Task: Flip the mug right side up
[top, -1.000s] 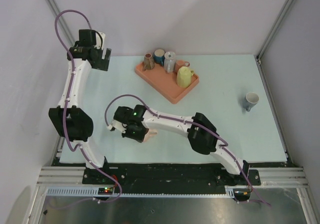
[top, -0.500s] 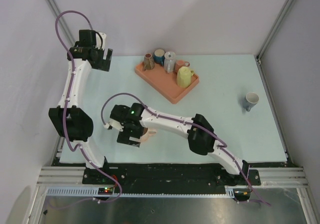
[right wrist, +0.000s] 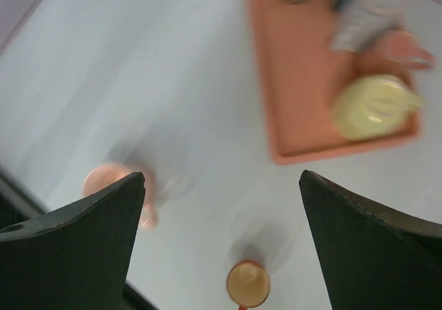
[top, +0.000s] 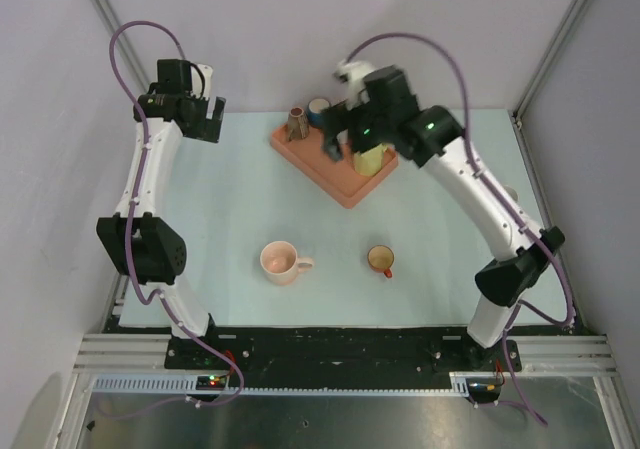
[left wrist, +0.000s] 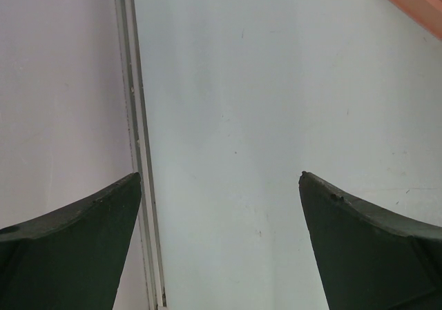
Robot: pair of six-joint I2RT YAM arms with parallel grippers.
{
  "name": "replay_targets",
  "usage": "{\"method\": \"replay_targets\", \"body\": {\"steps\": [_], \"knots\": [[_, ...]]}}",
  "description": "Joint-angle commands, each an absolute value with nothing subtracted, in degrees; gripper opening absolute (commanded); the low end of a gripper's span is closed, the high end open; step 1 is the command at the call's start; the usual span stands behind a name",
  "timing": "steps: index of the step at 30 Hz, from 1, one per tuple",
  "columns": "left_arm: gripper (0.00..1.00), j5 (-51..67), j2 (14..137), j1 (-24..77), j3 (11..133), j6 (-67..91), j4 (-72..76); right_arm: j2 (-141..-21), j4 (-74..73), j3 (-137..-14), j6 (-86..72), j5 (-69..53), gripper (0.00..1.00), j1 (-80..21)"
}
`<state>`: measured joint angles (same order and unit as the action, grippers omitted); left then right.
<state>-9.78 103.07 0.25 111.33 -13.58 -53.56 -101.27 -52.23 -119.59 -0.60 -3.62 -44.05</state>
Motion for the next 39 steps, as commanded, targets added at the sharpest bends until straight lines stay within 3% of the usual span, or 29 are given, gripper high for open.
{"method": "replay_targets", "body": {"steps": [1,7,13,18,22,26,31,39], "knots": [[1.0,-7.97,99.61,0.52,110.73,-13.57,-53.08,-104.89,-48.69,-116.55,-15.7,0.91,1.0,-30.95],[1.0,-6.32,99.35,0.76,109.56,-13.22,-52.99,-110.28,-38.54,-116.56,-28.07,-3.31,0.99,-18.26],[1.0,-5.74,99.5,0.88,108.5,-13.37,-53.0,-118.36,-33.49,-119.46,-41.41,-6.9,0.86,-11.01],[1.0,-6.21,100.05,0.88,108.52,-13.92,-53.0,-124.02,-31.09,-118.39,-48.07,-10.6,0.82,-10.36],[1.0,-6.17,100.39,0.88,108.6,-13.97,-53.0,-124.61,-22.21,-109.71,-56.22,-14.47,0.79,-9.83],[1.0,-5.99,100.5,0.88,108.39,-14.11,-52.95,-124.17,-12.58,-102.24,-62.24,-16.69,0.7,-9.28],[1.0,-6.68,100.75,0.88,108.57,-14.57,-53.0,-125.67,-8.59,-100.87,-65.0,-18.49,0.63,-9.1],[1.0,-7.96,100.56,0.88,109.19,-15.28,-52.95,-131.01,-3.43,-100.53,-72.43,-22.92,0.6,-8.89]]}}
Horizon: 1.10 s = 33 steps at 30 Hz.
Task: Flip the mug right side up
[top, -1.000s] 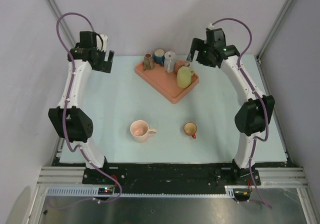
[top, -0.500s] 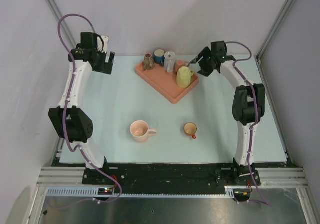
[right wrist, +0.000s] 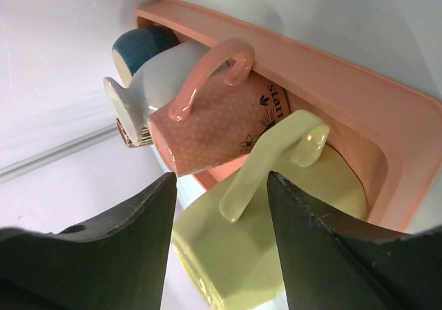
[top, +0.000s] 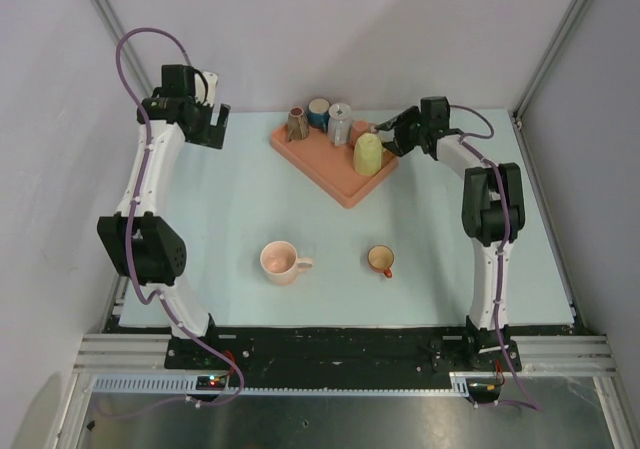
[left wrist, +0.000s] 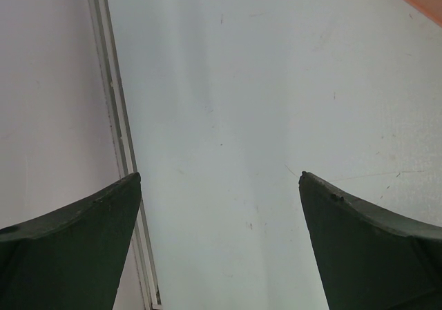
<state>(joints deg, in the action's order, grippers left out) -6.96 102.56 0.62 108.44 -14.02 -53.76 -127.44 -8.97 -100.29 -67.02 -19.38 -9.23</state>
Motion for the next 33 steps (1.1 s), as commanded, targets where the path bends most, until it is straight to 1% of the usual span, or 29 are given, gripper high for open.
{"method": "replay_targets", "body": {"steps": [1,6,8,12,14,20,21,23,24,28,29,30,31,33], "knots": [[1.0,-8.16,100.51,0.88,109.17,-15.42,-52.98,-131.69,-3.34,-101.11,-72.91,-23.37,0.59,-8.75],[1.0,-7.92,99.78,0.88,109.16,-15.57,-52.96,-134.12,-0.06,-101.86,-76.58,-25.1,0.58,-8.6],[1.0,-7.74,99.67,0.88,109.09,-15.52,-52.99,-134.8,2.51,-101.91,-78.47,-25.79,0.56,-8.72],[1.0,-7.49,99.6,0.88,109.07,-15.52,-52.94,-136.03,6.14,-101.87,-81.56,-26.92,0.4,-8.82],[1.0,-7.41,99.45,0.83,108.9,-15.59,-52.98,-136.49,7.29,-101.62,-82.86,-28.02,0.38,-8.8],[1.0,-7.37,99.51,0.87,108.87,-15.65,-52.92,-136.39,7.96,-102.0,-84.18,-29.94,0.41,-9.77],[1.0,-7.33,99.55,0.88,108.88,-15.69,-52.96,-136.49,8.07,-102.29,-84.54,-30.27,0.43,-10.03],[1.0,-7.37,99.57,0.88,108.96,-15.66,-52.99,-136.89,8.23,-102.89,-85.34,-31.16,0.51,-10.62],[1.0,-7.33,99.53,0.88,108.97,-15.65,-52.99,-137.04,8.34,-102.99,-85.69,-31.49,0.52,-10.84],[1.0,-7.23,99.31,0.92,108.71,-15.77,-52.98,-137.95,8.58,-102.49,-86.1,-32.02,0.54,-11.61],[1.0,-7.18,99.27,0.94,108.63,-15.75,-52.99,-138.1,9.35,-102.0,-86.64,-32.31,0.53,-11.74],[1.0,-7.15,99.2,0.96,108.54,-15.74,-52.99,-138.22,10.78,-101.27,-87.18,-32.59,0.49,-11.89],[1.0,-7.13,99.17,0.96,108.46,-15.74,-53.0,-138.37,11.85,-100.69,-87.93,-33.17,0.44,-11.97],[1.0,-7.17,99.19,0.97,108.46,-15.8,-52.95,-138.26,13.82,-99.68,-88.98,-33.93,0.3,-12.04]]}}
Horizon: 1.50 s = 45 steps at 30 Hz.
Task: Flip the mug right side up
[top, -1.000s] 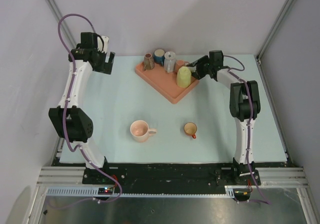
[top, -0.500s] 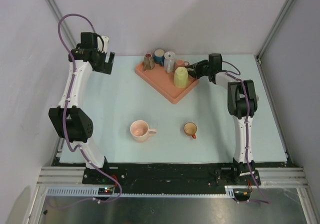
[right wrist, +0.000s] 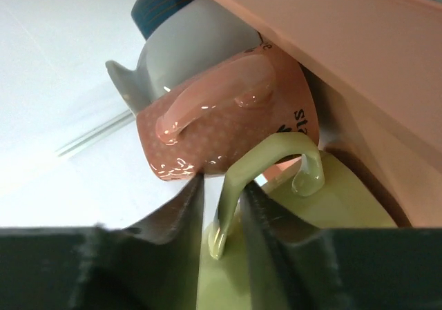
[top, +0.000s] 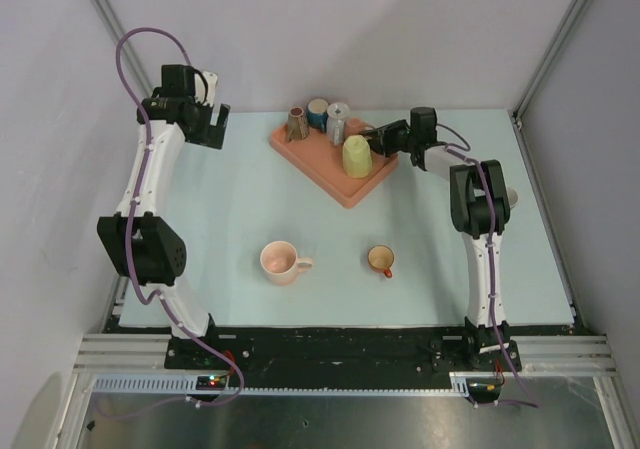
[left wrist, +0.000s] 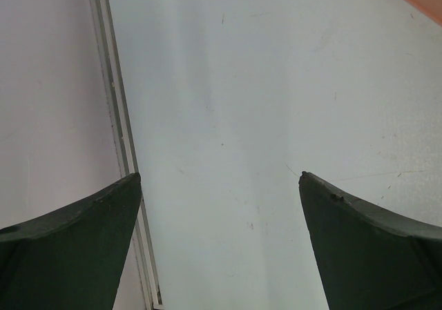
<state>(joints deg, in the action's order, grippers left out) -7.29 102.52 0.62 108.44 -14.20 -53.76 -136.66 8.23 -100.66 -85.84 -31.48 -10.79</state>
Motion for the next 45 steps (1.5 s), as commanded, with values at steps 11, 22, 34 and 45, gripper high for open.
{"method": "replay_targets", "body": {"steps": [11,22,34,45], "knots": [[1.0,-7.08,99.19,1.05,108.5,-15.74,-53.0,-132.25,17.53,-92.74,-86.96,-33.36,0.0,-11.11],[1.0,-6.02,99.09,1.23,108.52,-15.7,-53.08,-125.09,24.81,-90.64,-73.78,-34.67,0.0,-13.77],[1.0,4.32,98.09,1.23,108.45,-15.18,-54.2,-118.74,25.49,-88.3,-55.37,-36.14,0.0,-17.23],[1.0,19.1,97.66,1.23,109.32,-14.58,-55.16,-109.94,20.9,-87.54,-31.37,-43.2,0.0,-21.81]]}}
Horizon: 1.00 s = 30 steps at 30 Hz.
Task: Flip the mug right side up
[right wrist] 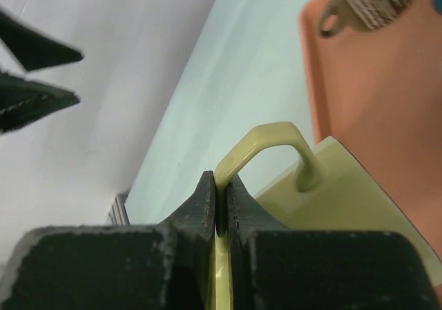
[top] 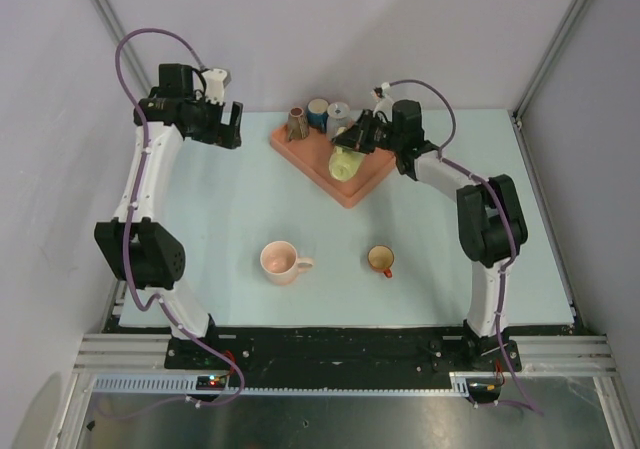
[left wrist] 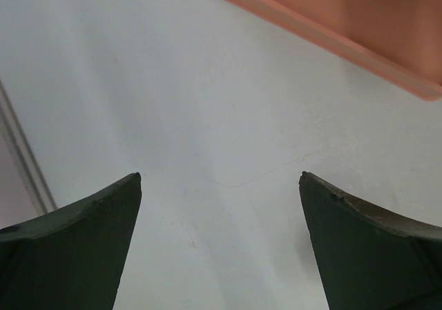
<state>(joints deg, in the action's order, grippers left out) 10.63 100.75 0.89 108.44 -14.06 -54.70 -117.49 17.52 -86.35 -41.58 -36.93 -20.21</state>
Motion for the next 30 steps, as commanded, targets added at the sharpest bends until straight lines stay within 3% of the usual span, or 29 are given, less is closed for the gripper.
{"method": "replay_targets", "body": {"steps": [1,9,17,24,30], "knots": [[1.0,20.89,97.43,1.23,109.33,-14.89,-55.18,-109.07,20.99,-87.41,-30.58,-45.42,0.0,-22.16],[0.99,45.59,93.89,1.23,109.02,-24.53,-55.12,-95.7,10.81,-85.56,-9.77,-58.62,0.0,-28.77],[0.93,73.8,93.47,2.52,114.83,-27.74,-55.33,-83.49,-3.96,-85.22,7.29,-60.45,0.0,-37.25],[0.83,83.33,92.57,4.98,115.83,-22.74,-55.43,-79.05,1.35,-84.07,4.3,-58.96,0.0,-38.39],[0.82,84.71,90.58,8.82,115.62,-23.02,-56.19,-79.1,6.18,-83.23,0.87,-60.43,0.0,-37.61]]}}
